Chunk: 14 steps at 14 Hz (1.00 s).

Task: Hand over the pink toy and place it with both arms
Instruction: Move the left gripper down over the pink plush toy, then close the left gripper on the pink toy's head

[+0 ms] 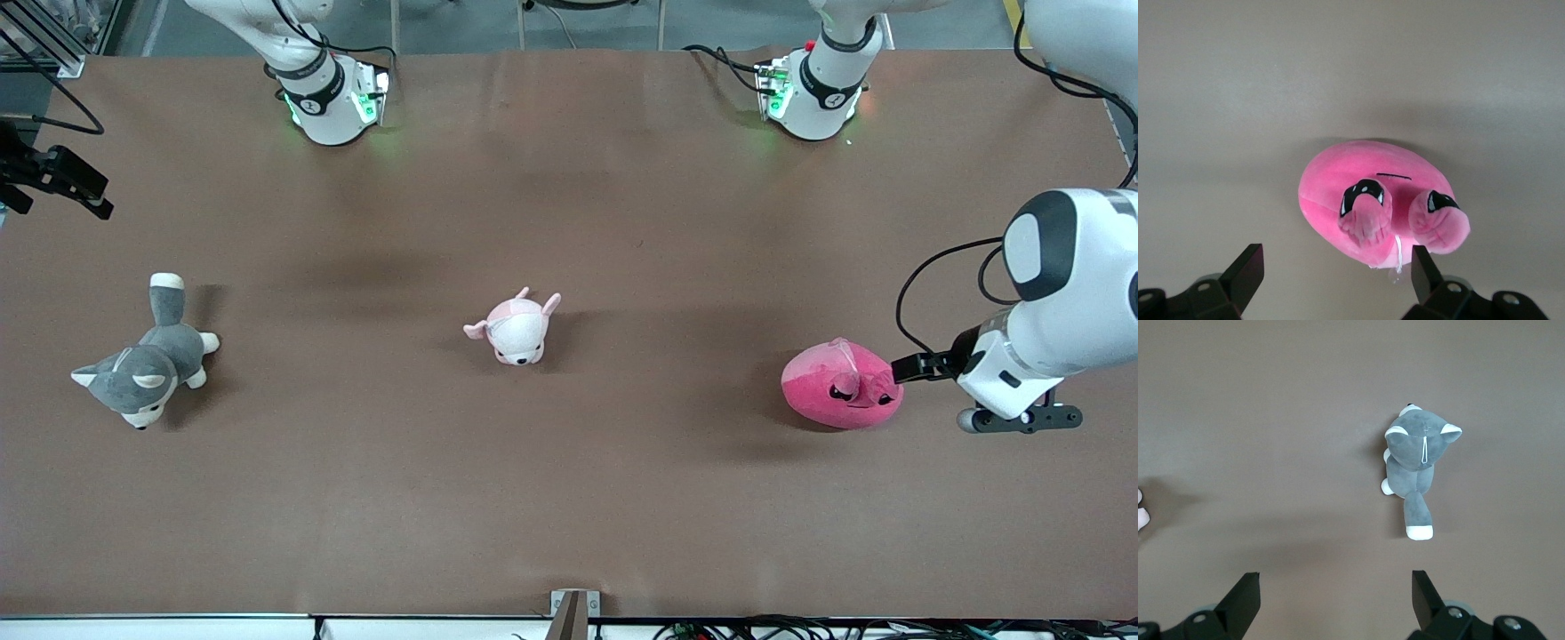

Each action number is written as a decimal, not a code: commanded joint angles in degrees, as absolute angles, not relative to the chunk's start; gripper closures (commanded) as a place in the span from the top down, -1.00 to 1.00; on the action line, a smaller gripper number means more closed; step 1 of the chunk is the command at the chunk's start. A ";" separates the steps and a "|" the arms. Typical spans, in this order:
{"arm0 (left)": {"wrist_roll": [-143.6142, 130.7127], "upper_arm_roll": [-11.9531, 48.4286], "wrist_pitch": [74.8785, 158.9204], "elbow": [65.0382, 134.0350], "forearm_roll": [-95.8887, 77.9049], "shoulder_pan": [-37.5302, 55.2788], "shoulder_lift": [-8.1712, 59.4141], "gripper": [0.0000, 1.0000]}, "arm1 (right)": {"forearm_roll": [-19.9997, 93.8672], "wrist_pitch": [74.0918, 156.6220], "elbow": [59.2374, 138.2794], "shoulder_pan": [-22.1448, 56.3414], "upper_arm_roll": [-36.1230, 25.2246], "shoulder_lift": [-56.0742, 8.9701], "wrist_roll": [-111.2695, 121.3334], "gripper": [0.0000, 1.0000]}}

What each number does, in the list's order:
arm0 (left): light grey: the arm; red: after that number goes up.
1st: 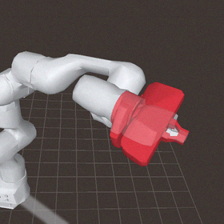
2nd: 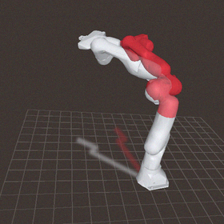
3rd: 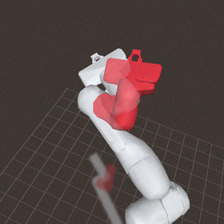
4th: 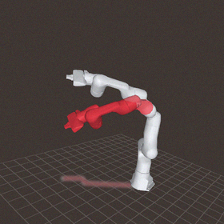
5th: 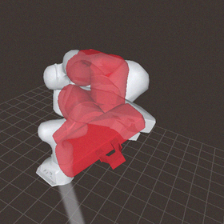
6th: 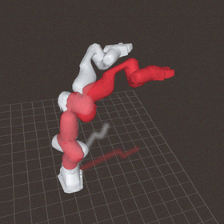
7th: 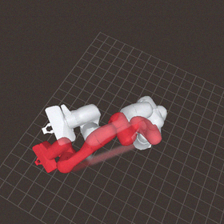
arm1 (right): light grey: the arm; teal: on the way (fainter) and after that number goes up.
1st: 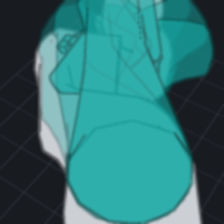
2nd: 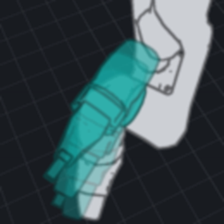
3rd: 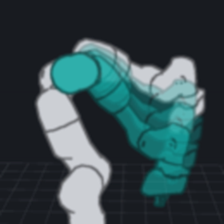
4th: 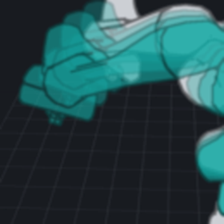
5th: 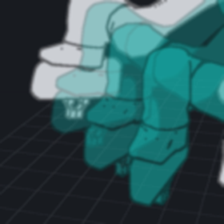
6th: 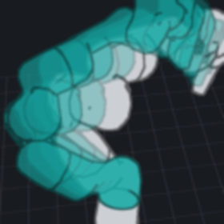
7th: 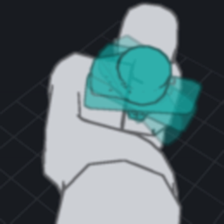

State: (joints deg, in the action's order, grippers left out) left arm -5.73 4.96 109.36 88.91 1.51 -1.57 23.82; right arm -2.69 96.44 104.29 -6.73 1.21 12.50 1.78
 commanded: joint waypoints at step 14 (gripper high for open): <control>-6.68 5.10 111.45 88.59 -1.85 -1.06 28.65 -0.30 | 6.50 97.29 106.52 -8.35 0.62 13.80 1.41 1.00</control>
State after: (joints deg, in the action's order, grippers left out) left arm -5.83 5.12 111.04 88.91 -1.20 -1.29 28.62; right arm 4.20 96.78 104.82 -7.44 0.22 12.74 1.51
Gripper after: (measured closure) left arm 0.559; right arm 0.000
